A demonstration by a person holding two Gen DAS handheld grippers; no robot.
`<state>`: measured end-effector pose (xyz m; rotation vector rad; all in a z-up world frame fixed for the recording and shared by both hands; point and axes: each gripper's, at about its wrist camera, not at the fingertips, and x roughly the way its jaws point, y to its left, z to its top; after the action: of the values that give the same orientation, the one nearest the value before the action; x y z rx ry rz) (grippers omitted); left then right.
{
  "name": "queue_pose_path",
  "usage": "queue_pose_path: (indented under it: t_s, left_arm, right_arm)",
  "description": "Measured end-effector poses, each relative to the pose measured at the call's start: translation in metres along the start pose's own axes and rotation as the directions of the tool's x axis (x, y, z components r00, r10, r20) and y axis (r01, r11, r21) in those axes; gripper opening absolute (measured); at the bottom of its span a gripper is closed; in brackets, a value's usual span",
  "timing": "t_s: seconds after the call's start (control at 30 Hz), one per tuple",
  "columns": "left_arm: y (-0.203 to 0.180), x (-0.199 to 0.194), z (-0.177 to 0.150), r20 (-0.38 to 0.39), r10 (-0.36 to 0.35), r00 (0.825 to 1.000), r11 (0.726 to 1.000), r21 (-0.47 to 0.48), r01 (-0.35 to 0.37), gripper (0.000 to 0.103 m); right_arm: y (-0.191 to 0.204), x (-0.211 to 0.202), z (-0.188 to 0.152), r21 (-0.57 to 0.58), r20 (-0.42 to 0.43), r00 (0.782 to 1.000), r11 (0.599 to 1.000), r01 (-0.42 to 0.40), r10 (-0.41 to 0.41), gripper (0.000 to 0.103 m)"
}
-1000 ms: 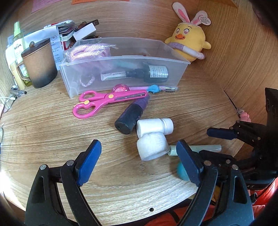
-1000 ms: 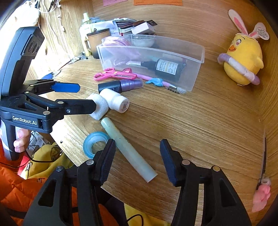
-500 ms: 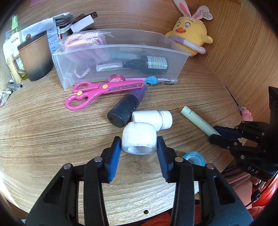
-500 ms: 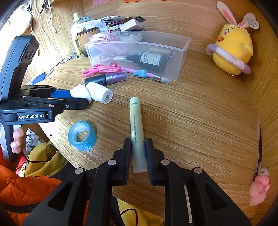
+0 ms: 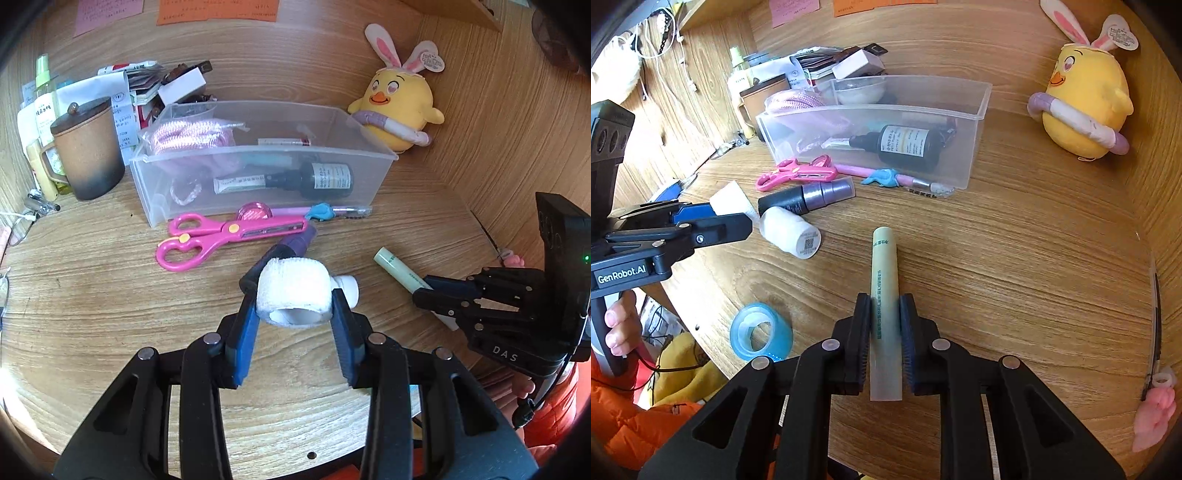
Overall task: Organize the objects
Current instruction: 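Grasp the white bandage roll with the left gripper while the right gripper grasps the pale green tube, then carry the bandage roll and pale green tube into the clear box and release both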
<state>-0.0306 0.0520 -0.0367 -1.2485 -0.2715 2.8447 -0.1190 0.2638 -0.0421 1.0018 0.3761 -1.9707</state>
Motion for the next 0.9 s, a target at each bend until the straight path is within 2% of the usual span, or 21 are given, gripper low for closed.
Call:
queue_pose_path:
  t_s: [0.23,0.53,0.63,0.8,0.9]
  left_arm:
    - [0.003,-0.005,0.027,0.065,-0.003,0.998,1.000,0.002,0.003,0.038]
    - [0.012,-0.004,0.066,0.104,0.029,0.994,0.999,0.036,-0.033,0.038]
    - [0.012,-0.001,0.079,0.118,0.053,0.992,0.996,0.061,-0.060,0.038]
    - [0.013,0.008,0.099,0.119,0.050,0.992,0.994,0.087,-0.061,0.038]
    - [0.015,0.021,0.109,0.081,0.014,0.997,0.994,0.105,-0.023,0.038]
  right_arm:
    - [-0.009,-0.019,0.027,0.029,0.092,0.995,0.999,0.025,-0.027,0.014]
    - [-0.013,-0.041,0.075,0.031,0.219,0.975,0.999,0.034,-0.040,0.014]
    - [-0.011,-0.042,0.091,0.023,0.243,0.969,0.999,0.034,-0.038,0.014]
    - [-0.007,-0.034,0.115,0.006,0.258,0.965,0.999,0.045,-0.045,0.014]
    - [-0.008,-0.021,0.127,0.001,0.240,0.969,0.998,0.056,-0.055,0.014]
